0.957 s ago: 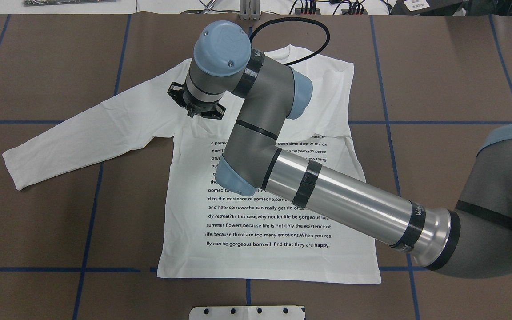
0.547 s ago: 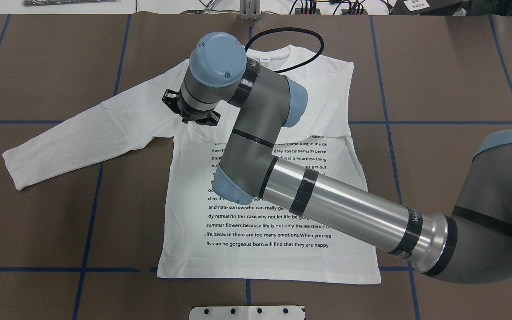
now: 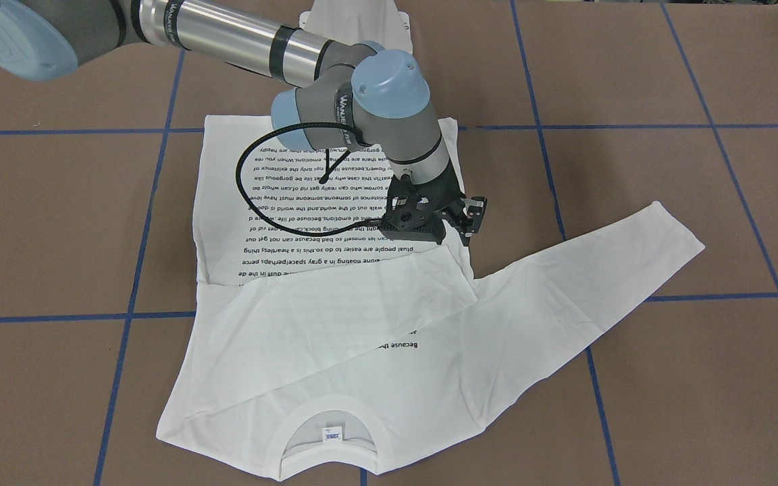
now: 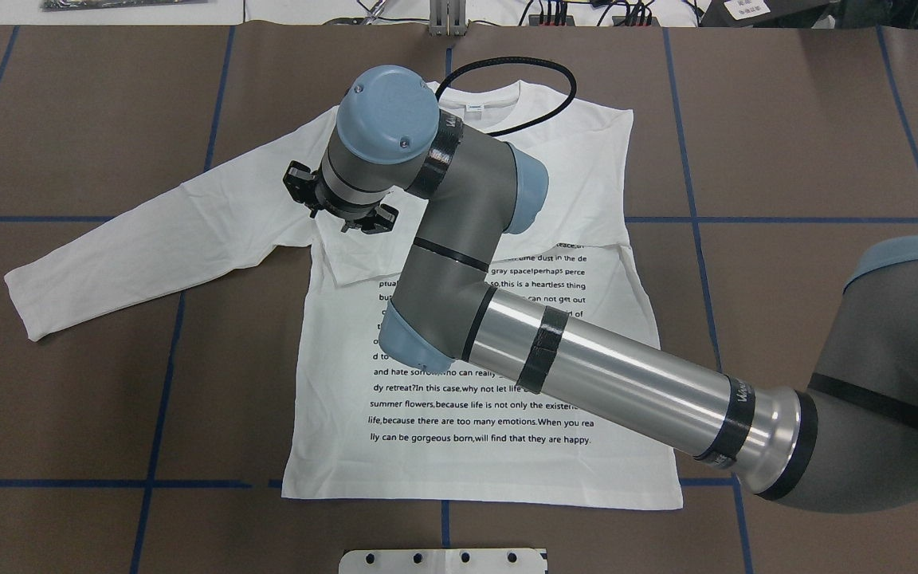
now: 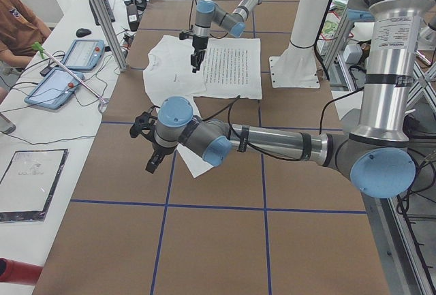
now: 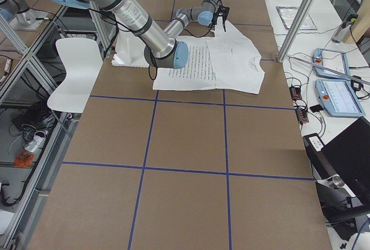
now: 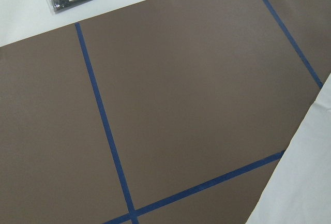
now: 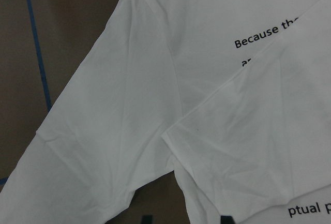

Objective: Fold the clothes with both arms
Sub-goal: 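Release the sleeve and raise the right gripper away from the shirt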

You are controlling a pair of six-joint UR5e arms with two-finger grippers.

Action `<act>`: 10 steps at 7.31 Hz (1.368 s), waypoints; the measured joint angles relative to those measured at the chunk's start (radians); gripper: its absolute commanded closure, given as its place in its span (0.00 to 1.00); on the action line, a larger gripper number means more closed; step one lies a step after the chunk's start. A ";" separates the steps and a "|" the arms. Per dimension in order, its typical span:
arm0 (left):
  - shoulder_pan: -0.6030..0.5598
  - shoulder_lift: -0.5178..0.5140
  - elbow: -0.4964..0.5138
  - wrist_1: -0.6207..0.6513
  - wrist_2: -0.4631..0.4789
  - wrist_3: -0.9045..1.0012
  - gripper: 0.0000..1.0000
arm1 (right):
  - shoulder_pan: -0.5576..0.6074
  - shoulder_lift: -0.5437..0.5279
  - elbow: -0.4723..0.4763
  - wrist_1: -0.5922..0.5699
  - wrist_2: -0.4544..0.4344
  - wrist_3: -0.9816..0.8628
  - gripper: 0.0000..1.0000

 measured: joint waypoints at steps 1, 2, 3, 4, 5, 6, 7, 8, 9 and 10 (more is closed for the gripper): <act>0.000 0.000 0.000 -0.002 0.000 -0.001 0.07 | 0.001 0.002 0.000 0.000 0.000 0.002 0.18; 0.008 -0.002 0.003 -0.007 0.000 -0.022 0.07 | 0.009 0.005 0.004 0.000 0.003 0.009 0.14; 0.034 -0.007 0.007 -0.012 0.002 -0.071 0.06 | 0.036 -0.002 0.018 -0.004 0.023 0.021 0.14; 0.090 -0.018 0.012 -0.029 0.006 -0.116 0.04 | 0.078 -0.025 0.040 -0.009 0.066 0.031 0.14; 0.150 -0.026 0.026 -0.052 0.008 -0.142 0.02 | 0.131 -0.069 0.067 -0.012 0.126 0.034 0.01; 0.187 -0.026 0.058 -0.066 0.007 -0.167 0.02 | 0.185 -0.140 0.112 -0.013 0.181 0.032 0.01; 0.208 -0.027 0.096 -0.071 0.003 -0.200 0.06 | 0.235 -0.231 0.176 -0.012 0.223 0.028 0.01; 0.232 -0.027 0.124 -0.073 0.001 -0.240 0.10 | 0.281 -0.313 0.235 -0.010 0.259 0.026 0.01; 0.260 -0.027 0.148 -0.080 0.001 -0.277 0.10 | 0.316 -0.384 0.287 -0.007 0.286 0.025 0.01; 0.280 -0.027 0.180 -0.101 0.001 -0.297 0.12 | 0.333 -0.440 0.327 -0.005 0.293 0.025 0.01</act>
